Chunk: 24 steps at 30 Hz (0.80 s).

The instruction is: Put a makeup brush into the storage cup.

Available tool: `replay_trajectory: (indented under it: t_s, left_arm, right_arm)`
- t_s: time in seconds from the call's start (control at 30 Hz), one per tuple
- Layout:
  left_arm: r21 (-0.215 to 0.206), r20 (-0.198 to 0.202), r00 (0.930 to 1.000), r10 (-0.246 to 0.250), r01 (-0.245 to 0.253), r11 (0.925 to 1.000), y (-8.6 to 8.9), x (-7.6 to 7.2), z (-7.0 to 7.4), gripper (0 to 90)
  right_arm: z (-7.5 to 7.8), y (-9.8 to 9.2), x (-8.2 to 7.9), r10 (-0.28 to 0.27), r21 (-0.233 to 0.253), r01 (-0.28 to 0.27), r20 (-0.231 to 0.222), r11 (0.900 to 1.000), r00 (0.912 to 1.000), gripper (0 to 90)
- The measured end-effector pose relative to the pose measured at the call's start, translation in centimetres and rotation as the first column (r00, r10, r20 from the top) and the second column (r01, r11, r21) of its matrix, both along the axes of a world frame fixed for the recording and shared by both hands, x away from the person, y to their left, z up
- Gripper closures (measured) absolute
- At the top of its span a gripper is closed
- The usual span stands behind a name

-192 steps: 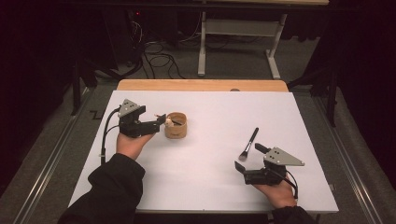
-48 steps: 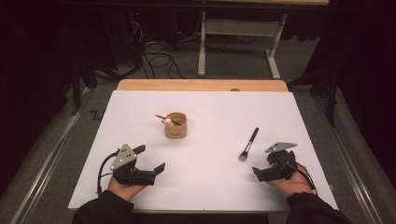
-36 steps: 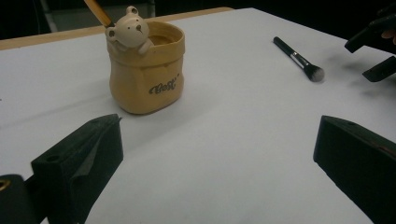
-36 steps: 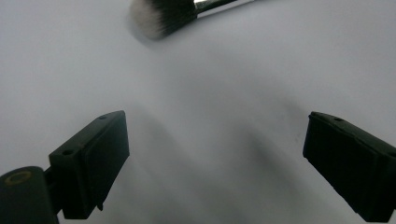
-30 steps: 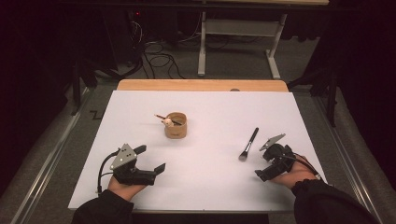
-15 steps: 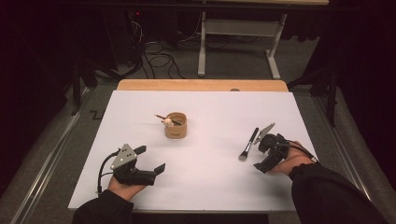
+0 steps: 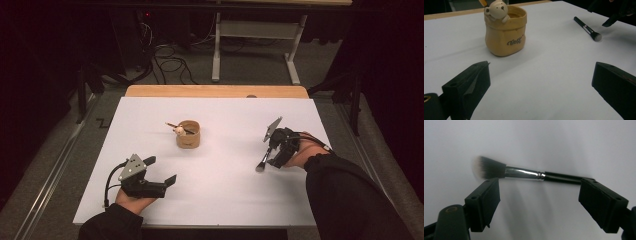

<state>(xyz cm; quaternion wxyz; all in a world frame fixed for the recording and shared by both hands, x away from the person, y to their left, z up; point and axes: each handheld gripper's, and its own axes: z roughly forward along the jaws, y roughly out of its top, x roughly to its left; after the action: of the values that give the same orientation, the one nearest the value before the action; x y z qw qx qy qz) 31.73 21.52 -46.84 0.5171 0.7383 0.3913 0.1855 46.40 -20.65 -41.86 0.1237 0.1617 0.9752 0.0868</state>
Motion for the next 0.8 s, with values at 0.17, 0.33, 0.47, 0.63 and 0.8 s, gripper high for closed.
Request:
replay_trajectory:
  t_s: [0.17, 0.33, 0.47, 0.63, 0.8]
  left_arm:
    - [0.003, -0.002, 1.0, 0.005, -0.005, 1.0, 0.1, -0.1, 0.0, 2.5]
    - [0.0, -0.006, 0.9998, 0.019, -0.019, 0.9998, 0.4, -0.1, -0.1, 2.5]
    - [-0.002, -0.012, 0.9996, 0.026, -0.026, 0.9997, 0.4, -0.1, -0.1, 2.6]
    - [0.002, -0.02, 0.9993, 0.031, -0.031, 0.9995, 0.5, 0.0, -0.3, 2.6]
    - [-0.002, -0.021, 0.999, 0.039, -0.039, 0.9992, 0.6, -0.1, -0.3, 2.7]
  right_arm:
    - [-0.2, 0.3, 1.2, 0.074, -0.019, -0.073, 0.013, 0.997, 0.9972, 18.0]
    - [-0.3, 0.3, 2.1, 0.145, -0.05, -0.145, -0.003, 0.988, 0.9894, 18.3]
    - [-0.7, 0.3, 2.7, 0.189, -0.069, -0.19, -0.028, 0.979, 0.9816, 19.3]
    - [-1.3, 0.6, 3.0, 0.229, -0.087, -0.232, -0.038, 0.969, 0.9726, 20.7]
    - [-1.6, 0.5, 3.4, 0.244, -0.113, -0.247, -0.046, 0.962, 0.9688, 20.6]
